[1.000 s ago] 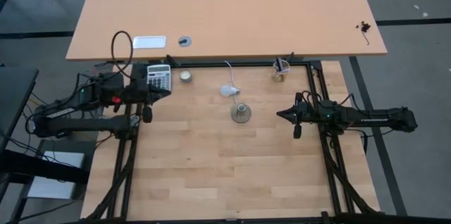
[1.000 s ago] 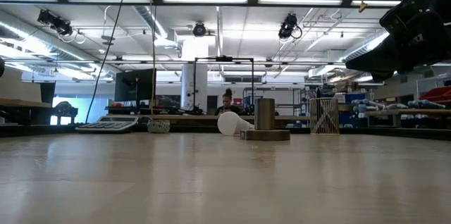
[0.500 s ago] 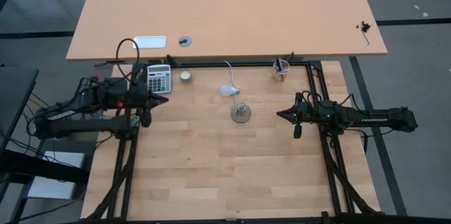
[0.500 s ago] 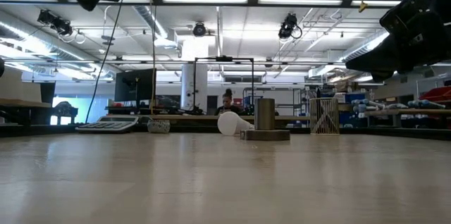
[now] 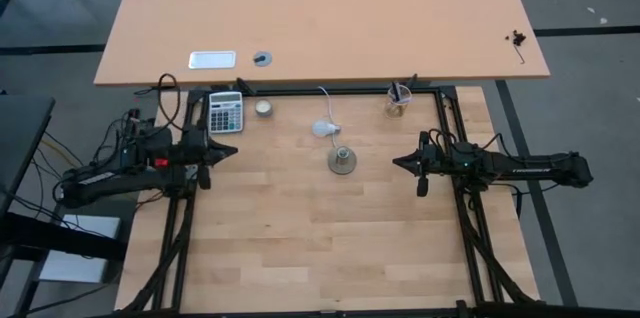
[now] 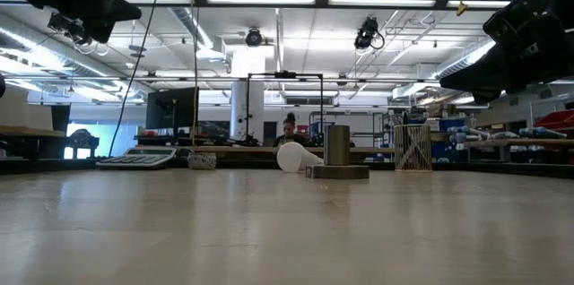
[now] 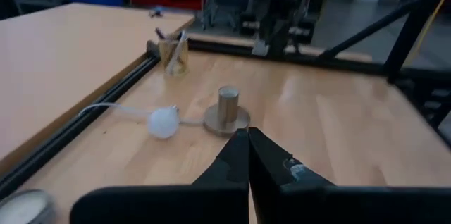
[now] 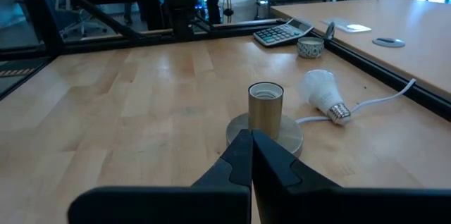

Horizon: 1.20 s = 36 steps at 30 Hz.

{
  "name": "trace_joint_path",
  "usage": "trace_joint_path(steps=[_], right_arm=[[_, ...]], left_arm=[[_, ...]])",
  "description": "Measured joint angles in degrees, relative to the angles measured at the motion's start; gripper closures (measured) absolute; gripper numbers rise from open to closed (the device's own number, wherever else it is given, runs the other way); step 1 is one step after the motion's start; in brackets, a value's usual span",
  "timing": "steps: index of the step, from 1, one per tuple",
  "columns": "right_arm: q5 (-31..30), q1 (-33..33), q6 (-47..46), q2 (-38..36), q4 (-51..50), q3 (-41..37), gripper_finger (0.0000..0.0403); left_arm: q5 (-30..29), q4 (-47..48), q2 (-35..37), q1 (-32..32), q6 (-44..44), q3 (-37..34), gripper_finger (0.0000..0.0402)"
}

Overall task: Screw lightbulb
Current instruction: Return to Home Position

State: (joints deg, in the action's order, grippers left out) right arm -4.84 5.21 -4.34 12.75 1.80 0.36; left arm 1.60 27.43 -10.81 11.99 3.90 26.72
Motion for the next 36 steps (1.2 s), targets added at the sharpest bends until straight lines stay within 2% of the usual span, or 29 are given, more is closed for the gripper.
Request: trace_joint_path(steps=[4,11,17,26,36], right_arm=[[0.0,0.0,-0.4,0.0,0.0,0.0,0.0391],[0.0,0.0,-0.6,0.0,0.0,0.0,0.0391],[0.0,0.0,-0.6,0.0,0.0,0.0,0.0391],[0.0,0.0,-0.2,0.0,0.0,0.0,0.0392],[0.0,0.0,0.5,0.0,0.0,0.0,0.0392]], left_arm=[[1.7,-5.6,3.4,0.0,2.4,-3.9,0.0401],[0.6,-5.9,4.0,0.0,5.0,-4.6,0.0401],[-0.9,-8.4,4.0,0.0,3.6,-5.1,0.0402],[1.0,-23.7,4.1,0.0,2.2,-16.5,0.0401],[1.3,-24.3,4.2,0.0,-1.1,-18.5,0.0401]])
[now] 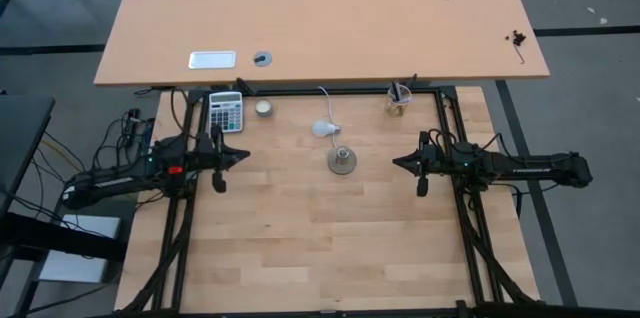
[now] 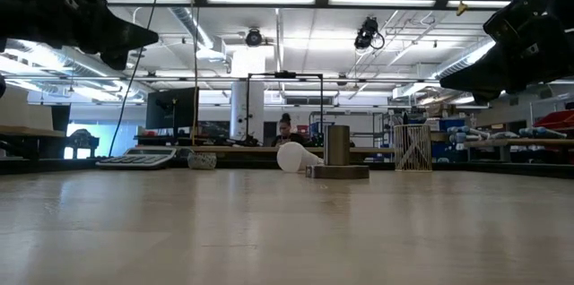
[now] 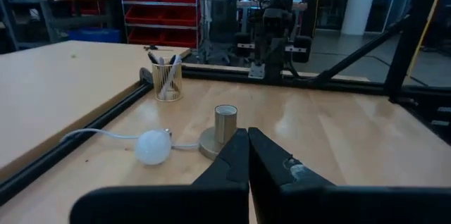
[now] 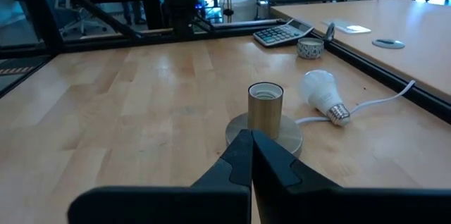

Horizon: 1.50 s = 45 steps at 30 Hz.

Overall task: Screw lightbulb
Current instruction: Return to Home Position

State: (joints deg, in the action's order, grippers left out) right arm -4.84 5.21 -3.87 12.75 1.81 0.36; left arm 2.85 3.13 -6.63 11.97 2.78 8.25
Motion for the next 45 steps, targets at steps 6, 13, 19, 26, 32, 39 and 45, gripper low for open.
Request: trace_joint_path(steps=[6,13,19,26,32,39,45], right_arm=[[0.0,0.0,0.0,0.0,0.0,0.0,0.0392],[0.0,0.0,0.4,0.0,0.0,0.0,0.0392],[0.0,0.0,-0.2,0.0,0.0,0.0,0.0392],[1.4,0.0,-0.4,0.0,-0.1,0.0,0.0392],[2.6,0.0,-0.2,0.0,-0.4,0.0,0.0392],[3.4,0.0,0.9,0.0,-0.6,0.0,0.0392],[3.5,0.5,2.5,0.0,-0.6,0.0,0.0392]], left_arm=[[-1.7,-1.3,0.0,0.0,-1.2,-0.3,0.0401],[-2.0,-13.0,0.0,0.0,-0.8,-7.8,0.0401],[-2.6,-12.6,0.0,0.0,-1.2,-7.7,0.0401],[-3.0,-7.8,0.0,0.0,-1.0,-7.8,0.0401],[-2.4,-7.1,0.0,0.0,-2.3,-7.8,0.0401],[-3.5,-8.4,0.0,0.0,-1.0,-7.8,0.0401],[-3.7,-9.7,0.0,0.0,-0.6,-7.8,0.0401]])
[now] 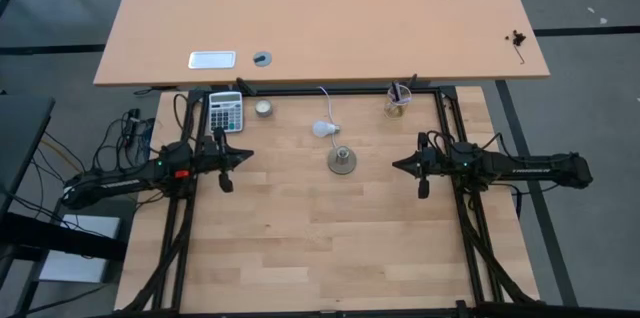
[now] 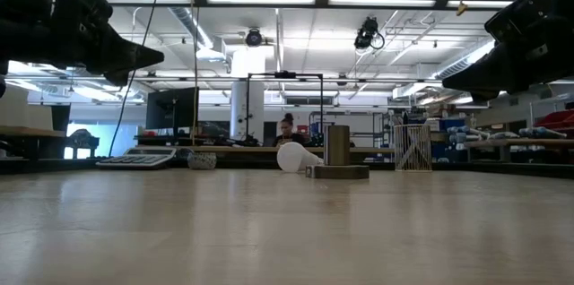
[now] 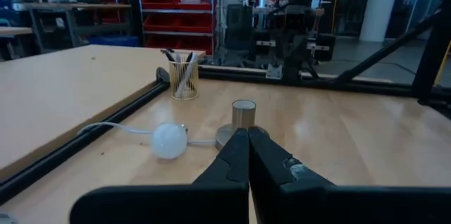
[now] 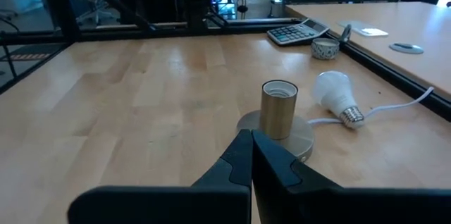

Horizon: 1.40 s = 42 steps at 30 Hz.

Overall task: Screw lightbulb
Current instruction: Return to Home Position

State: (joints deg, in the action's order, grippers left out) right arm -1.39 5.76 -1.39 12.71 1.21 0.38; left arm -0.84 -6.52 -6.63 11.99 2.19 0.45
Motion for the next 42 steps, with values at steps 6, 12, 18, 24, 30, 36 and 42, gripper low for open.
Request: trace_joint_path(steps=[6,12,18,24,30,36,42], right_arm=[[-0.5,0.0,-0.8,0.0,0.0,0.0,0.0391],[-0.9,0.0,3.5,0.0,0.1,0.0,0.0391],[-1.0,0.0,13.2,0.0,0.1,0.0,0.0384],[-1.0,0.0,13.5,0.0,0.1,0.0,0.0387],[-1.0,0.0,13.3,0.0,0.2,0.0,0.0384],[-1.0,0.0,13.1,0.0,0.2,0.0,0.0387],[-1.0,0.0,13.0,0.0,0.2,0.0,0.0388]], left_arm=[[-1.3,-1.2,0.0,0.0,-3.5,0.0,0.0401],[-1.3,-1.4,0.0,0.0,-6.6,0.0,0.0401],[-0.7,-1.4,0.0,0.0,-6.6,0.0,0.0401],[-0.5,-1.4,0.0,0.0,-6.5,0.0,0.0401],[-0.5,-0.8,-0.1,0.0,-5.4,0.0,0.0401],[-0.4,-0.8,-0.1,0.0,-4.9,0.0,0.04],[-0.4,-0.8,-0.1,0.0,-4.9,0.0,0.04]])
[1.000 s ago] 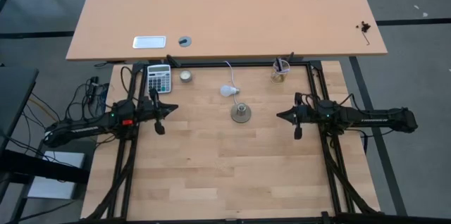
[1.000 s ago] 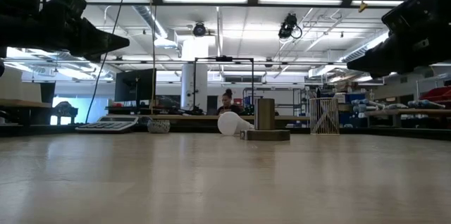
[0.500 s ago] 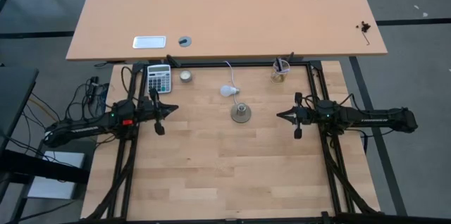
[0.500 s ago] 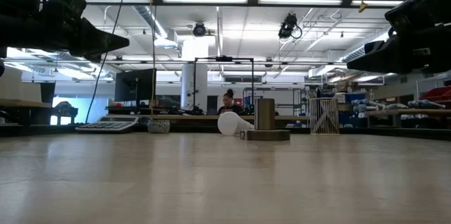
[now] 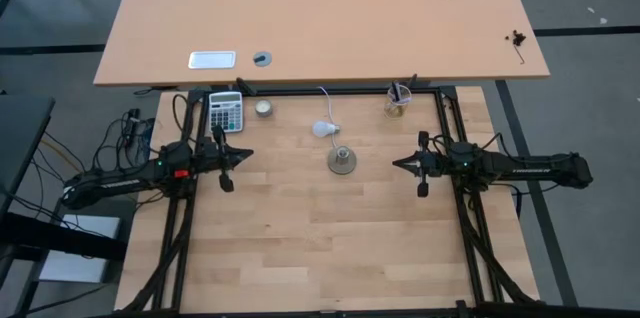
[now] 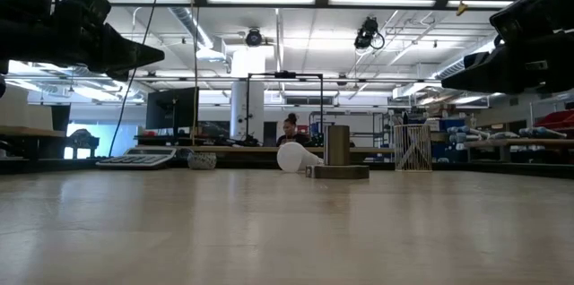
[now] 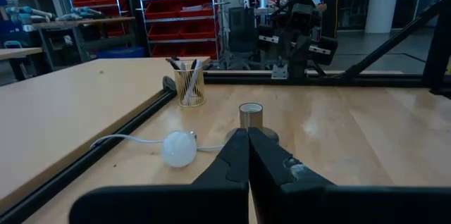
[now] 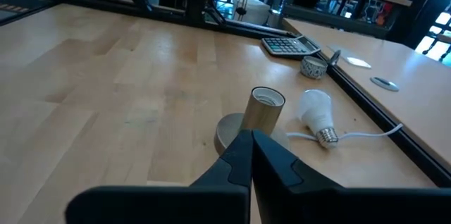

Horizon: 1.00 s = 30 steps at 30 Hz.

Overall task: Screw lightbulb
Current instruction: Return to Home Position

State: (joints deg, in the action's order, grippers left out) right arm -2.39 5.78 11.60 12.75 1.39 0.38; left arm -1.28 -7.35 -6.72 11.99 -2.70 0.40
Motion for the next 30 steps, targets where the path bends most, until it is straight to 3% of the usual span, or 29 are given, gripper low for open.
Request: trace_joint_path(steps=[30], right_arm=[[0.0,0.0,0.0,0.0,0.0,0.0,0.0384]], left_arm=[[0.0,-0.1,0.0,0.0,0.0,0.0,0.04]])
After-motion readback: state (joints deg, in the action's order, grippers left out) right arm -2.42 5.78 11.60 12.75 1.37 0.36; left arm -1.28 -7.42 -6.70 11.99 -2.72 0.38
